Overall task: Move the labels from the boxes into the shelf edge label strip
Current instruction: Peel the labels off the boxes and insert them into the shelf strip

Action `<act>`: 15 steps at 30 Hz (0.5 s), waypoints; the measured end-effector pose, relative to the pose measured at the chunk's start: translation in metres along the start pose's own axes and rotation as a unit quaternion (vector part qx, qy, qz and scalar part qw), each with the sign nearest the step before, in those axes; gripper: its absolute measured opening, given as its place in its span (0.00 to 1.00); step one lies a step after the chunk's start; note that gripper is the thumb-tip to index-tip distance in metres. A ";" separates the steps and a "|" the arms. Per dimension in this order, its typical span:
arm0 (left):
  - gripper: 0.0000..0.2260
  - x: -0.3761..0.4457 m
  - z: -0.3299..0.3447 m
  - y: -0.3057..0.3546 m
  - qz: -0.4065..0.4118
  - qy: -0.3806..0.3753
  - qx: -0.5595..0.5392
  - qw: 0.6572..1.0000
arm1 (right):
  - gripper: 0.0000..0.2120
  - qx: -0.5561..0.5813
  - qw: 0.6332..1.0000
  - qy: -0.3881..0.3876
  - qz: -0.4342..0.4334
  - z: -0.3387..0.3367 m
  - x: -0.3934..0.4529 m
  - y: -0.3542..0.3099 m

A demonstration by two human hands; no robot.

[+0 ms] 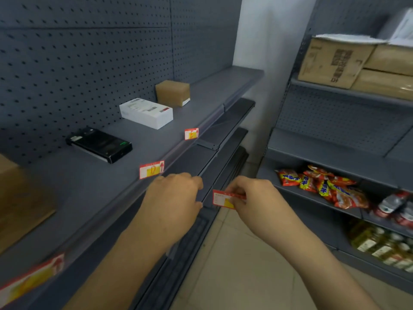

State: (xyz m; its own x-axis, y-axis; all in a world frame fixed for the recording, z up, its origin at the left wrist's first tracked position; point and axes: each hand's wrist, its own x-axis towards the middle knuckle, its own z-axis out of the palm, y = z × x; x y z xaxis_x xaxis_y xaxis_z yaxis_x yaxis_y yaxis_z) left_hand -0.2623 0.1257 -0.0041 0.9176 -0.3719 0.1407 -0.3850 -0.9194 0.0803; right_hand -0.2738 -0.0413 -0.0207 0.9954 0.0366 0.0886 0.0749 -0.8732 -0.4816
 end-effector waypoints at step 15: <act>0.16 0.233 0.039 0.030 -0.069 -0.020 0.007 0.997 | 0.06 0.030 0.999 -0.013 -0.031 -0.042 0.206 0.136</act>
State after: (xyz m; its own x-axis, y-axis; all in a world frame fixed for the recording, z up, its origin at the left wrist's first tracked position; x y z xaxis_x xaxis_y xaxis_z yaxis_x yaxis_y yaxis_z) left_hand -0.0556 0.0068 -0.0074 0.9650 -0.2465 0.0895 -0.2538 -0.9638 0.0820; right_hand -0.0609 -0.1727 -0.0307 0.9898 0.1027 0.0982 0.1393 -0.8381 -0.5274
